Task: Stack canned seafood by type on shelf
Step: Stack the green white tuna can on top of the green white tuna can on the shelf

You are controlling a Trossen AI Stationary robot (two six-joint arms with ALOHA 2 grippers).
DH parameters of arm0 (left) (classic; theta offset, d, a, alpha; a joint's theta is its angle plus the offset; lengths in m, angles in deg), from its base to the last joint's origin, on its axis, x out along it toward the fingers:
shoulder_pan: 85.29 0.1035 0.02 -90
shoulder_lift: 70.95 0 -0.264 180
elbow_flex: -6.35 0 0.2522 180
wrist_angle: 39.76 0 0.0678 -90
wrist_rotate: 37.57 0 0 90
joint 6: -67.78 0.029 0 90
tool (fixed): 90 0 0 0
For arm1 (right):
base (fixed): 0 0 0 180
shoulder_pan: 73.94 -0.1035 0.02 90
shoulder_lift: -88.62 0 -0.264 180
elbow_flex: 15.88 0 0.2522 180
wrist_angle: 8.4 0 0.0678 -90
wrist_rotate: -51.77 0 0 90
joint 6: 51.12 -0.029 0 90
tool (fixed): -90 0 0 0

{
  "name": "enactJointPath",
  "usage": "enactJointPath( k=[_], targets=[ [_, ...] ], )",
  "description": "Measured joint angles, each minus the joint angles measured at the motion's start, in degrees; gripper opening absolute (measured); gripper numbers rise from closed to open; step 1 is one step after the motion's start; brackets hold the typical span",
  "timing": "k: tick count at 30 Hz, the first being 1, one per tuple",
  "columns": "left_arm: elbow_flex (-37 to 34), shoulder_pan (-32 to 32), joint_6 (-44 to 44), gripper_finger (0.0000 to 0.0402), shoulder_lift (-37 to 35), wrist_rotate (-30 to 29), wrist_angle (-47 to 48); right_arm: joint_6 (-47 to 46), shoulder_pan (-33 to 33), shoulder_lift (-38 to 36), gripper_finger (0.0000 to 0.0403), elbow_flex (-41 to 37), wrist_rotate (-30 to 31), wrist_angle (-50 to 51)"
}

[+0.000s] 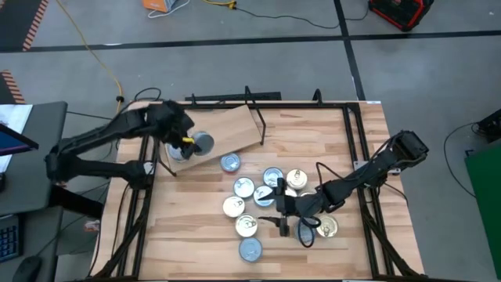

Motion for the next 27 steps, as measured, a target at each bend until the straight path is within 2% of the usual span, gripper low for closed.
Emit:
enactJointPath(
  k=[4,10,19,24,27],
  targets=[
    [-0.02,6.85,3.11,0.0133,1.79,8.95,3.70,-3.53,0.90,0.00,0.0302,-0.15,-8.18,0.21],
    [-0.04,12.65,7.25,0.0134,4.30,15.33,6.31,-3.49,0.30,0.03,0.0301,-0.15,-9.12,-0.04],
    [2.85,18.88,19.03,0.0134,5.03,13.80,12.90,-2.08,0.38,0.08,0.0301,-0.15,-9.11,0.21],
    [4.62,19.60,29.88,0.0134,4.99,7.39,15.60,-1.32,1.45,0.09,0.0301,-0.15,-9.13,0.17],
    [4.62,19.62,34.61,0.0134,5.25,6.31,15.67,-1.34,2.22,0.09,0.0301,-0.15,-9.10,0.21]
  ],
)
